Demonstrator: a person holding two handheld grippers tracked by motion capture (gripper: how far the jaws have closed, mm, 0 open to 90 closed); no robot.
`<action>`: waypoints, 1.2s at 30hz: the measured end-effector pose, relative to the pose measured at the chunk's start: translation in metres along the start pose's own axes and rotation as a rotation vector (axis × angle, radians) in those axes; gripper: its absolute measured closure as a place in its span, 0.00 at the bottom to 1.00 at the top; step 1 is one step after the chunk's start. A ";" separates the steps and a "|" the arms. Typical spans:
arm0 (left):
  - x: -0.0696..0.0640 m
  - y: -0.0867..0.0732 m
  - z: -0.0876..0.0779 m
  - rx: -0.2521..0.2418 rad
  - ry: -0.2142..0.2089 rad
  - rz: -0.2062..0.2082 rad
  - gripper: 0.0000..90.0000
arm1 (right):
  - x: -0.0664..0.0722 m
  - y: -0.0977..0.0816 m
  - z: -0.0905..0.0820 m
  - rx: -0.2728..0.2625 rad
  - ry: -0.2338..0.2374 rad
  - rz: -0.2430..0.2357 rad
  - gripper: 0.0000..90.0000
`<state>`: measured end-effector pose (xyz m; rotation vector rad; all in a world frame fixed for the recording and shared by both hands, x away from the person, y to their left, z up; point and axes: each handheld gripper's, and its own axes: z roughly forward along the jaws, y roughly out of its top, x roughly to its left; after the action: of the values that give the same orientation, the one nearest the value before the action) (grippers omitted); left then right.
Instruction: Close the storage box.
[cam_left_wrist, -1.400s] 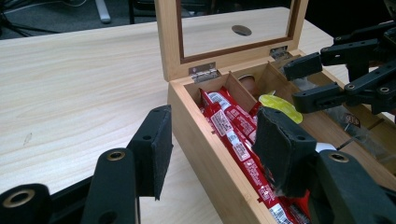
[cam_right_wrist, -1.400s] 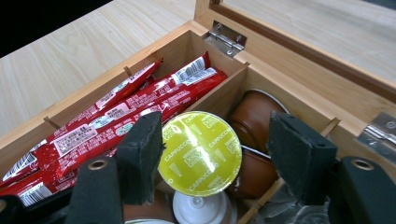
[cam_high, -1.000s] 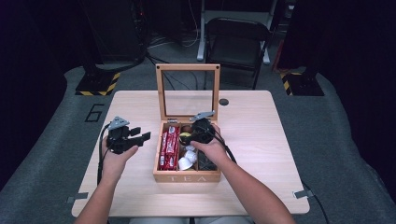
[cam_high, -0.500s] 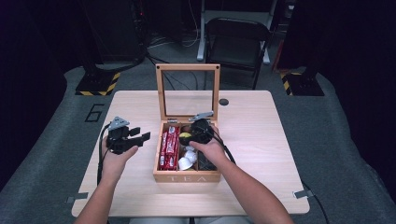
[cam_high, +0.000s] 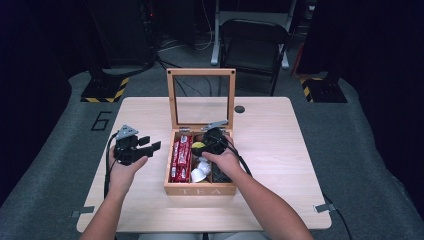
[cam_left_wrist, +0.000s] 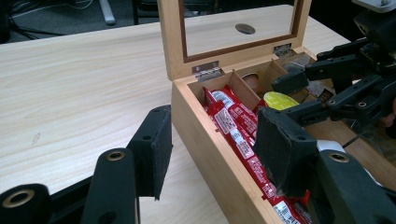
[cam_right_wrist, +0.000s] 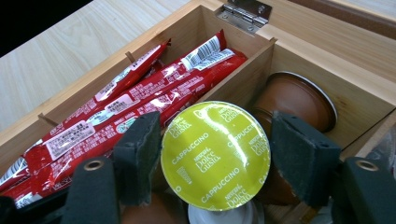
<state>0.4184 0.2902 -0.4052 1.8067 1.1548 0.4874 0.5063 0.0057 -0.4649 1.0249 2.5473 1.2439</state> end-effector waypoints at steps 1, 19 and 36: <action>0.000 0.000 0.000 0.003 -0.002 0.002 0.51 | 0.000 0.000 0.000 -0.001 0.007 0.005 0.39; 0.000 0.000 0.000 -0.001 0.004 -0.003 0.51 | 0.004 0.002 -0.003 -0.001 -0.014 -0.033 0.41; 0.000 0.000 -0.001 -0.003 0.004 -0.002 0.51 | 0.009 0.014 -0.023 -0.027 -0.024 -0.061 0.41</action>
<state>0.4173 0.2908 -0.4045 1.8021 1.1579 0.4914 0.4982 0.0022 -0.4377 0.9436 2.5169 1.2389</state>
